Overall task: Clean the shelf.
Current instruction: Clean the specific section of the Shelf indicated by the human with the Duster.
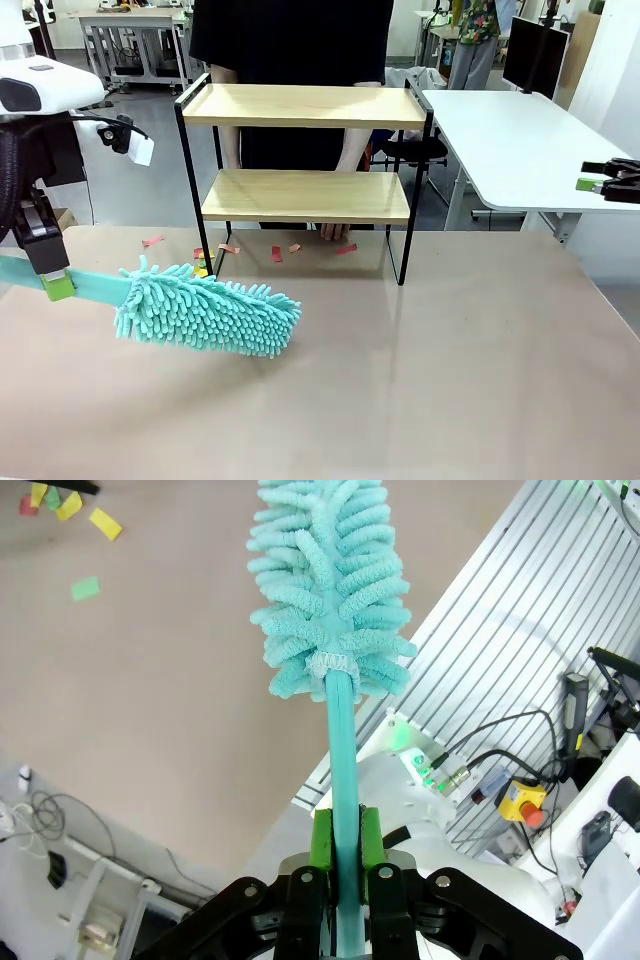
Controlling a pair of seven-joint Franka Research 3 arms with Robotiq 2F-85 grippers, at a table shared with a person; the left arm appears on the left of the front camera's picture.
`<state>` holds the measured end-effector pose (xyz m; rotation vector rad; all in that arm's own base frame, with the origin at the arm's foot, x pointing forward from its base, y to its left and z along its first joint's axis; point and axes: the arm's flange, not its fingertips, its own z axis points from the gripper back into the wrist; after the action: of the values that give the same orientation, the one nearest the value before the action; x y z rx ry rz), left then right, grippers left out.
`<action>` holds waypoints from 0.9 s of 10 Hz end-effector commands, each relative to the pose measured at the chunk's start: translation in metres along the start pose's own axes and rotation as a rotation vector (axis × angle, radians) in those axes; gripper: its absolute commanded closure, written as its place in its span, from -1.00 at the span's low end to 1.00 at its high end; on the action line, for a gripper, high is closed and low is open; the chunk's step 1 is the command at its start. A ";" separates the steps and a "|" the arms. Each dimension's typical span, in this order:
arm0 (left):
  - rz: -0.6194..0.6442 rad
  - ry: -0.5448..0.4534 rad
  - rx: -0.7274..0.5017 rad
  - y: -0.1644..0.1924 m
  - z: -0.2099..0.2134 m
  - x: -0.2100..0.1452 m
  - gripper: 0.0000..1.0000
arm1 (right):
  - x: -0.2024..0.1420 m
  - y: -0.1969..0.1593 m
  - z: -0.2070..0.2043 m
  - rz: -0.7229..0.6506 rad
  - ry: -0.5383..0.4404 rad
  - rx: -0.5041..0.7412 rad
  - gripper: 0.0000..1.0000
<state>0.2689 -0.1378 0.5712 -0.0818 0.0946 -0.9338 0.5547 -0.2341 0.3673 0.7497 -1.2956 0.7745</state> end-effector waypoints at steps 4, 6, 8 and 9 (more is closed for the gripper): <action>0.009 -0.018 -0.006 0.000 0.000 -0.001 0.74 | 0.004 0.001 -0.001 0.006 -0.002 0.002 -1.00; 0.009 -0.018 -0.006 0.000 0.000 -0.001 0.74 | 0.004 0.001 -0.001 0.006 -0.002 0.002 -1.00; 0.009 -0.018 -0.006 0.000 0.000 -0.001 0.74 | 0.004 0.001 -0.001 0.006 -0.002 0.002 -1.00; 0.009 -0.018 -0.006 0.000 0.000 -0.001 0.74 | 0.004 0.001 -0.001 0.006 -0.002 0.002 -1.00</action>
<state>0.2689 -0.1378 0.5712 -0.0818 0.0946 -0.9338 0.5547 -0.2341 0.3673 0.7497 -1.2956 0.7745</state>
